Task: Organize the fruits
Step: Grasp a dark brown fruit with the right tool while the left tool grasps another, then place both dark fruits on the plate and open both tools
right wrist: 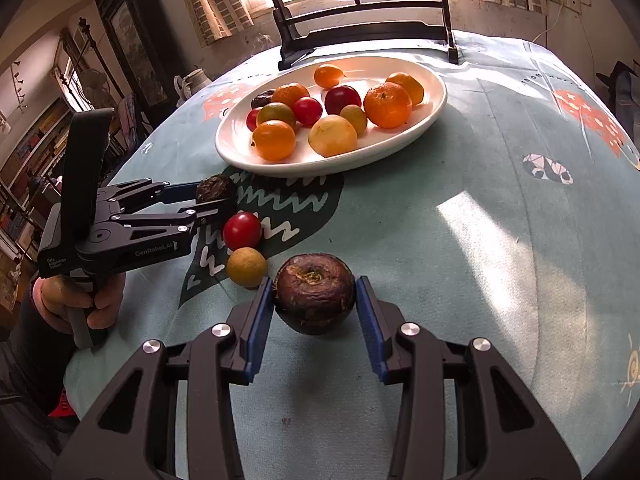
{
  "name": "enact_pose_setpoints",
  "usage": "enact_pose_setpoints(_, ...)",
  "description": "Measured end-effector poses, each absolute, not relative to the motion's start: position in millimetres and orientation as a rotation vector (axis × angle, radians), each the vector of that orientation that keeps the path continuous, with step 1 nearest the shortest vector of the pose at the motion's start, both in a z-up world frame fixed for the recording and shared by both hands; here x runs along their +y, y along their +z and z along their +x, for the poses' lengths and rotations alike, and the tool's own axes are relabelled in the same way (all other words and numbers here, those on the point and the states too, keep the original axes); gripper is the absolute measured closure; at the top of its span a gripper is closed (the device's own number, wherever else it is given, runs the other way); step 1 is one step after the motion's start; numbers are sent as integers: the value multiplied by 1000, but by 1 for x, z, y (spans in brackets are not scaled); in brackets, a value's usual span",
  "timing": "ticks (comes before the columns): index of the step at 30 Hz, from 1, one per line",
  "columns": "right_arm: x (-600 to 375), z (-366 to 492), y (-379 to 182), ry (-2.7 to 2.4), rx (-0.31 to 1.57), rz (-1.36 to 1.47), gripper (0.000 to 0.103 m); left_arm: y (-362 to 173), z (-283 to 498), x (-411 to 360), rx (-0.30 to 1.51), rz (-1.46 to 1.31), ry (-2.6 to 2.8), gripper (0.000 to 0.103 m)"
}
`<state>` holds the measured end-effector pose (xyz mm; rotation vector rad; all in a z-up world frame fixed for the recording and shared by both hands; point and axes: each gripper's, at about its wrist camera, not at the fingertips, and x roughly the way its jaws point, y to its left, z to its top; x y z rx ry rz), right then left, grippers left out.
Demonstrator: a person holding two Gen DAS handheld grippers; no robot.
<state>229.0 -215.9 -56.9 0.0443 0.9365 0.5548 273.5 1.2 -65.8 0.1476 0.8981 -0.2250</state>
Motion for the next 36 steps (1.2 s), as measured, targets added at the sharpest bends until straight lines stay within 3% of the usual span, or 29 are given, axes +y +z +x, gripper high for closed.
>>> enact_pose_setpoints(4, -215, 228, -58, 543, 930, 28, 61, -65, 271, -2, 886, 167, -231, 58)
enact_pose_setpoints(13, -215, 225, -56, 559, 906, 46, 61, -60, 271, 3, 890, 125, -223, 58)
enact_pose_setpoints(21, -200, 225, -28, 653, 751, 83, 61, -25, 270, 10, 777, 51, -232, 58)
enact_pose_setpoints(30, -186, 281, -5, 483, 584, 93, 61, 8, 320, 6, 697, -9, -207, 58)
enact_pose_setpoints(36, -177, 336, -17, 432, 609, 90, 61, 6, 371, 13, 709, -51, -165, 58)
